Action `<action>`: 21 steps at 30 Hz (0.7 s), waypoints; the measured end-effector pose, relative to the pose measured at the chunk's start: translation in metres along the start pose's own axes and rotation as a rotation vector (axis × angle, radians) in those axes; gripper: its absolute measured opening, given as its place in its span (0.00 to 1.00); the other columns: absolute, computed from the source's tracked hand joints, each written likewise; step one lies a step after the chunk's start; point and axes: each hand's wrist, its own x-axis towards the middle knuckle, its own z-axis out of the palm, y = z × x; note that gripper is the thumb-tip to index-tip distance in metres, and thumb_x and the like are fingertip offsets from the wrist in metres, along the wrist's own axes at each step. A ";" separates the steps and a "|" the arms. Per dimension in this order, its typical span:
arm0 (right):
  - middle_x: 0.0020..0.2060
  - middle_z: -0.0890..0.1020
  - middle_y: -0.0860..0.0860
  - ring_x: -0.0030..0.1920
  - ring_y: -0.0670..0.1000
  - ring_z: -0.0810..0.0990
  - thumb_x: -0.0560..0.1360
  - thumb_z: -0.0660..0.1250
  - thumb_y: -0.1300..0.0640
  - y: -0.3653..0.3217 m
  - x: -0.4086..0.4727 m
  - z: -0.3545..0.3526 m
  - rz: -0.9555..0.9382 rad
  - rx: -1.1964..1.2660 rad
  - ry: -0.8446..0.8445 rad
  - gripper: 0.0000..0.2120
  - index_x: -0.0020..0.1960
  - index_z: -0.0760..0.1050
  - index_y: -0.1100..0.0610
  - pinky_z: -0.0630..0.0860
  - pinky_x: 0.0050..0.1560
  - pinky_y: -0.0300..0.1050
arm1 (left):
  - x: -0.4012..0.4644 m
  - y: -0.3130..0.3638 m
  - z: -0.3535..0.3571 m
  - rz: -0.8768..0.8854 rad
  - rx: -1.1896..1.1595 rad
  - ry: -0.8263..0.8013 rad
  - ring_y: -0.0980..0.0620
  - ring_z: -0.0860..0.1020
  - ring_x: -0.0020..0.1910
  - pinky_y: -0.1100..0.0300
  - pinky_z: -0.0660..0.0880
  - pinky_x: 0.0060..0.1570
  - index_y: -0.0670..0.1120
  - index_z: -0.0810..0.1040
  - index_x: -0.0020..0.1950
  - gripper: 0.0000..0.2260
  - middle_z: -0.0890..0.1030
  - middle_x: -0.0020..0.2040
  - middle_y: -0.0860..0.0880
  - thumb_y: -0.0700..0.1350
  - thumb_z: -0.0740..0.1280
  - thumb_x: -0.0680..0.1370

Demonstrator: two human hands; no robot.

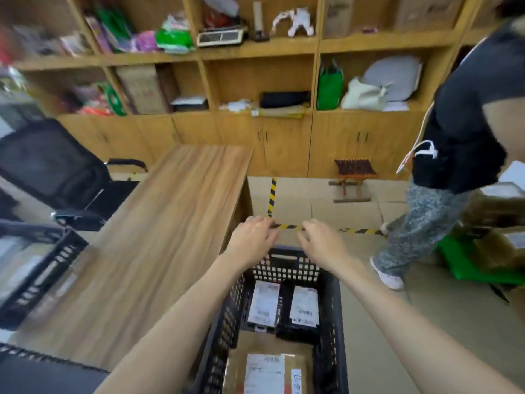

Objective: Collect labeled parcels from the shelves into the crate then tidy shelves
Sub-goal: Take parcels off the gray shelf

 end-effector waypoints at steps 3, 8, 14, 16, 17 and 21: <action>0.42 0.73 0.48 0.42 0.51 0.74 0.83 0.58 0.49 -0.031 0.001 -0.051 -0.148 -0.067 -0.001 0.12 0.43 0.68 0.52 0.66 0.37 0.45 | -0.019 0.005 -0.061 -0.059 0.122 0.013 0.46 0.75 0.64 0.47 0.74 0.62 0.48 0.76 0.66 0.18 0.78 0.65 0.46 0.56 0.56 0.84; 0.51 0.78 0.54 0.50 0.57 0.77 0.82 0.55 0.46 -0.081 0.002 -0.094 -0.365 -0.146 -0.005 0.15 0.49 0.74 0.55 0.75 0.48 0.53 | -0.065 0.001 -0.133 -0.258 0.223 0.132 0.45 0.74 0.66 0.48 0.73 0.62 0.50 0.74 0.70 0.21 0.76 0.68 0.47 0.60 0.55 0.83; 0.56 0.78 0.53 0.52 0.54 0.76 0.83 0.52 0.42 -0.171 -0.018 -0.103 -0.627 -0.141 -0.031 0.20 0.59 0.74 0.56 0.74 0.51 0.51 | -0.171 -0.032 -0.175 -0.460 0.312 0.176 0.45 0.75 0.65 0.47 0.74 0.60 0.49 0.74 0.70 0.22 0.77 0.66 0.48 0.60 0.55 0.83; 0.59 0.78 0.53 0.57 0.55 0.77 0.83 0.52 0.42 -0.207 -0.033 -0.100 -0.706 -0.122 -0.042 0.21 0.63 0.74 0.56 0.73 0.56 0.52 | -0.210 -0.046 -0.189 -0.535 0.308 0.199 0.45 0.75 0.63 0.47 0.75 0.58 0.50 0.75 0.68 0.21 0.78 0.63 0.48 0.60 0.55 0.83; 0.61 0.77 0.54 0.60 0.56 0.76 0.83 0.52 0.43 -0.226 -0.041 -0.098 -0.751 -0.120 -0.040 0.22 0.64 0.73 0.56 0.73 0.58 0.53 | -0.231 -0.052 -0.195 -0.577 0.309 0.217 0.45 0.75 0.62 0.48 0.75 0.58 0.50 0.75 0.67 0.21 0.79 0.63 0.48 0.60 0.55 0.83; 0.57 0.79 0.55 0.58 0.57 0.77 0.83 0.53 0.43 -0.303 -0.087 -0.087 -0.984 -0.116 -0.033 0.20 0.61 0.75 0.56 0.75 0.53 0.53 | -0.327 -0.062 -0.217 -0.747 0.321 0.292 0.46 0.76 0.60 0.51 0.72 0.51 0.51 0.75 0.65 0.19 0.79 0.62 0.48 0.61 0.55 0.83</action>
